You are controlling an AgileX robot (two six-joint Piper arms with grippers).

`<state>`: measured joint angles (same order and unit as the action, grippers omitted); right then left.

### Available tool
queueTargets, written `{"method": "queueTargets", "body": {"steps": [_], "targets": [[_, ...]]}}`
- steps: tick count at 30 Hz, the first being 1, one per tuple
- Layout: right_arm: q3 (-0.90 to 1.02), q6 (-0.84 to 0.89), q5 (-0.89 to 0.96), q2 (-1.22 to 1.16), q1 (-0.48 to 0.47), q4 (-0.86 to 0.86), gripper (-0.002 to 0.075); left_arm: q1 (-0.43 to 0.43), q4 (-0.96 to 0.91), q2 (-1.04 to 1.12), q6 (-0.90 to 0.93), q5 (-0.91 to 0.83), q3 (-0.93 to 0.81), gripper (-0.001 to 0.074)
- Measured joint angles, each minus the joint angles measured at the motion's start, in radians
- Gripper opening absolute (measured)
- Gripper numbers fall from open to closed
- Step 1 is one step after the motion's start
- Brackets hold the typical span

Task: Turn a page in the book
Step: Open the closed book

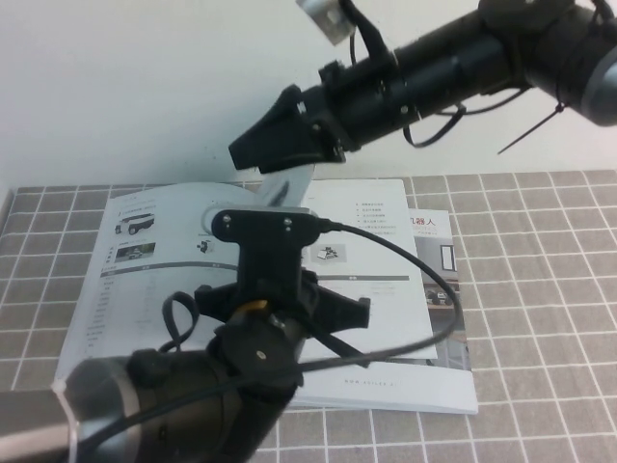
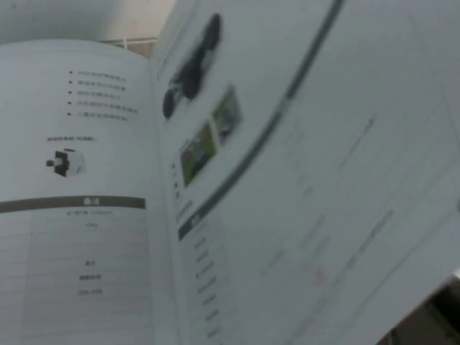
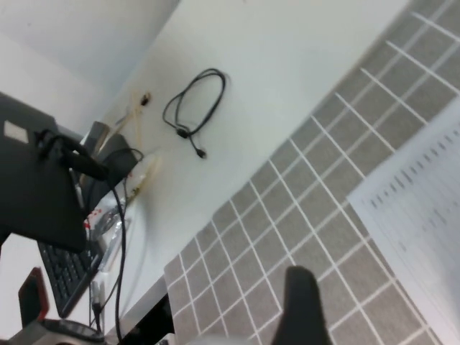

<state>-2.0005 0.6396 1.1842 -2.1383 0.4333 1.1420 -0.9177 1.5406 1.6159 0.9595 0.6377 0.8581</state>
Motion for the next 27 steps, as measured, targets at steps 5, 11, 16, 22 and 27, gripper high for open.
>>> {"method": "queueTargets", "body": {"steps": [5,11,16,22,27], "targets": [[-0.091,0.000,0.031,0.000,0.000,0.002,0.0472,0.114,0.010,0.000,0.000,-0.085,0.000,-0.0001],[-0.152,0.000,0.039,0.002,0.000,0.000,0.0472,0.288,0.109,0.000,0.038,-0.242,0.000,-0.0001],[-0.158,-0.006,0.045,0.018,0.000,-0.140,0.0470,0.319,0.199,0.002,0.124,-0.257,0.000,-0.0001],[-0.156,-0.130,0.054,-0.009,0.000,-0.548,0.0354,0.319,0.216,0.002,0.204,-0.258,0.000,-0.0001],[-0.154,-0.187,0.054,-0.107,0.000,-0.683,0.0134,0.319,0.217,0.002,0.254,-0.205,0.000,-0.0001]]}}
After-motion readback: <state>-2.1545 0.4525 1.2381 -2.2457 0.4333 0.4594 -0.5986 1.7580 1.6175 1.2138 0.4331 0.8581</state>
